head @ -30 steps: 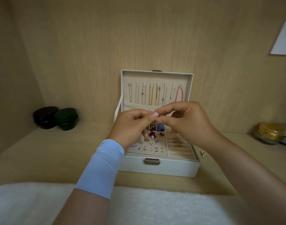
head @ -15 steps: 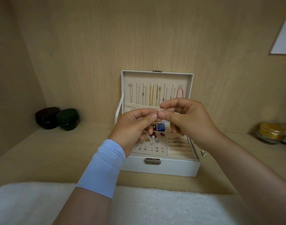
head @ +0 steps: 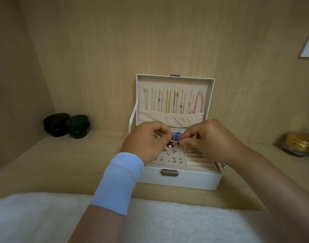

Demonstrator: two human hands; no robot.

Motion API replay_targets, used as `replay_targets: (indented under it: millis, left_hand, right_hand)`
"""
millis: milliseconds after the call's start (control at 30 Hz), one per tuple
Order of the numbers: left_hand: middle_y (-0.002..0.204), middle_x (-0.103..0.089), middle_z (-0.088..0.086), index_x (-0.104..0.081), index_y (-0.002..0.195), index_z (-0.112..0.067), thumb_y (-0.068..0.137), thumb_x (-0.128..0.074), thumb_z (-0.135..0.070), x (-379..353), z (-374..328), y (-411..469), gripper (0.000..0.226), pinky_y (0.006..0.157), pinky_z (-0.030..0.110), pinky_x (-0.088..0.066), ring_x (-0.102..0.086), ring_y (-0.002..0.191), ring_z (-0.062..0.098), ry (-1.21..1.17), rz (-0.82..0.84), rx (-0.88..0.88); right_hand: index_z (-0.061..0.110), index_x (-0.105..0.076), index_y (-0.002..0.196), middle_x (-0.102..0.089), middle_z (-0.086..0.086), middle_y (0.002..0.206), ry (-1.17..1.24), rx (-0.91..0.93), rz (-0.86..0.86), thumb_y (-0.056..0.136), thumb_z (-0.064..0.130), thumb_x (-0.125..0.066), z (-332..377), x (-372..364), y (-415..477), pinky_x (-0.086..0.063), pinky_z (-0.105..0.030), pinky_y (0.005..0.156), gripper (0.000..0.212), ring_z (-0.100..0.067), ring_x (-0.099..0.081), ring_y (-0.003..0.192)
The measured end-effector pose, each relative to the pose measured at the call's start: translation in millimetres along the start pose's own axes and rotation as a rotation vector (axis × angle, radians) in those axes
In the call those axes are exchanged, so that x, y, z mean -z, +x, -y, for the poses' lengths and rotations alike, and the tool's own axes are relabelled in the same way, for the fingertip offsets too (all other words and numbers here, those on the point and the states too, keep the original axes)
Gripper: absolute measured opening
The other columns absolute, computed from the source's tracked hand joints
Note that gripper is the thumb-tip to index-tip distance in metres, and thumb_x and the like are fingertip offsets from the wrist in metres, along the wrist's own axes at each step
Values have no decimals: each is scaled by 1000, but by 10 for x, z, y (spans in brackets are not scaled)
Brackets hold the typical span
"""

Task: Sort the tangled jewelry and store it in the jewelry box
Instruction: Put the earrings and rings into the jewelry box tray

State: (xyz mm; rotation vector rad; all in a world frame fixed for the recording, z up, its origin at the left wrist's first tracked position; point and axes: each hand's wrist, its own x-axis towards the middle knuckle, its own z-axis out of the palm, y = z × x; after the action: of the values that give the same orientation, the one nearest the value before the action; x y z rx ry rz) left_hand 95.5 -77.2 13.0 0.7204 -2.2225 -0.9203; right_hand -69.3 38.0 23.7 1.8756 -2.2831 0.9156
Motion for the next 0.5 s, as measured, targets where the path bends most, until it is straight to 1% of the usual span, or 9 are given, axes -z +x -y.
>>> replay_targets:
  millis: [67, 167, 267, 367, 433, 500]
  left_hand:
    - [93, -64, -17, -74, 86, -38, 88, -68, -33, 9, 13, -18, 8, 80, 23, -48, -59, 90, 2, 194, 62, -39]
    - [88, -57, -19, -76, 91, -38, 89, -68, -33, -14, 8, -24, 9, 84, 25, -49, -58, 92, 4, 252, 142, -70]
    - [84, -52, -21, -76, 94, -39, 90, -67, -35, -45, 1, -25, 11, 84, 25, -48, -56, 93, 5, 307, 164, -87]
    - [77, -50, -23, -77, 96, -38, 91, -65, -36, -52, 3, -21, 13, 80, 23, -46, -55, 90, 6, 340, 159, -99]
    - [77, -51, -21, -77, 97, -37, 91, -65, -36, -58, 0, -20, 14, 78, 22, -45, -56, 90, 6, 342, 159, -101]
    - [80, -52, -18, -77, 97, -37, 91, -65, -35, -65, -2, -23, 14, 79, 22, -45, -56, 91, 6, 344, 157, -104]
  right_hand:
    - [35, -79, 87, -68, 22, 79, -175, 42, 20, 81, 40, -80, -6, -52, -18, -46, -23, 65, 7, 0, -61, 72]
    - [35, -79, 89, -65, 17, 88, -306, 117, 6, 83, 42, -77, 11, -101, -23, -43, -25, 64, 9, -5, -58, 78]
    - [36, -78, 90, -66, 14, 91, -376, 130, -16, 84, 42, -76, 19, -111, -20, -42, -26, 63, 9, -8, -59, 80]
    - [35, -78, 90, -66, 14, 91, -404, 131, -13, 85, 41, -74, 39, -118, -32, -38, -25, 61, 9, -6, -56, 77]
    - [36, -78, 93, -64, 13, 90, -427, 145, 23, 86, 41, -72, 53, -95, -38, -40, -25, 61, 10, -6, -55, 76]
    - [38, -77, 96, -62, 13, 90, -427, 148, 97, 89, 41, -67, 82, -55, -45, -44, -27, 64, 13, -7, -55, 79]
